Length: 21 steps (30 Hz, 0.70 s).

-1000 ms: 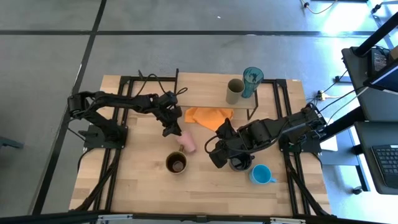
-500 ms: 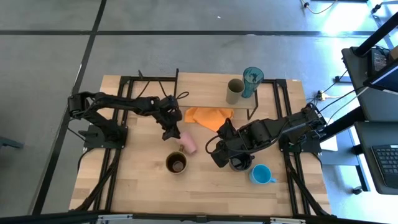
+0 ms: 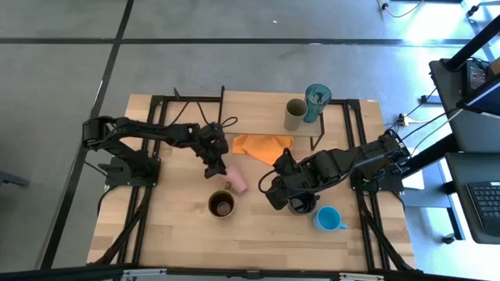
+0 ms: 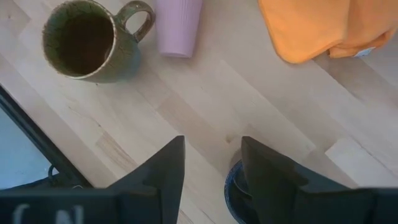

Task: Stack small to large cups/mugs on shelf
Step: Adjust the pink cup on the shelf

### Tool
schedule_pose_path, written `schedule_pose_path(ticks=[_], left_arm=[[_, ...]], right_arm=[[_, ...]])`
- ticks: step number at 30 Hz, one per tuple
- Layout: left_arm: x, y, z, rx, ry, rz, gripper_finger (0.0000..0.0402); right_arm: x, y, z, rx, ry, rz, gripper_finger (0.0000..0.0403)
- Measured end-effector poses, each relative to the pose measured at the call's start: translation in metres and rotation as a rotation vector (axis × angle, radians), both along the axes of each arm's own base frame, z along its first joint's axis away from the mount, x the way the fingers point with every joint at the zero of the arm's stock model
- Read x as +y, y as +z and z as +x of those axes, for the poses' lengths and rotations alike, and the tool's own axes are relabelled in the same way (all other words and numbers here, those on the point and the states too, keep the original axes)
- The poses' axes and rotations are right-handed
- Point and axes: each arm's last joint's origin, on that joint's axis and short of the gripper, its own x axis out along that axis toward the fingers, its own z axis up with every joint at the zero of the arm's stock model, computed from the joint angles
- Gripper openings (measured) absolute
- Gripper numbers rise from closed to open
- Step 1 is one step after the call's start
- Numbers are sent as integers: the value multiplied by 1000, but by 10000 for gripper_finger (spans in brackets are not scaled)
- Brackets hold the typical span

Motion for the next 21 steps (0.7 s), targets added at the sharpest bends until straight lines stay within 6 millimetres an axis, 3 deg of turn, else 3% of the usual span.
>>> schedule_pose_path(ticks=[14, 21], left_arm=[[-16, 1, 6, -6, 4, 80, 113], [-19, 1, 8, -20, -11, 89, 67]], right_arm=[[0, 0, 0, 0, 1, -1, 159], [0, 0, 0, 4, 1, -2, 159]])
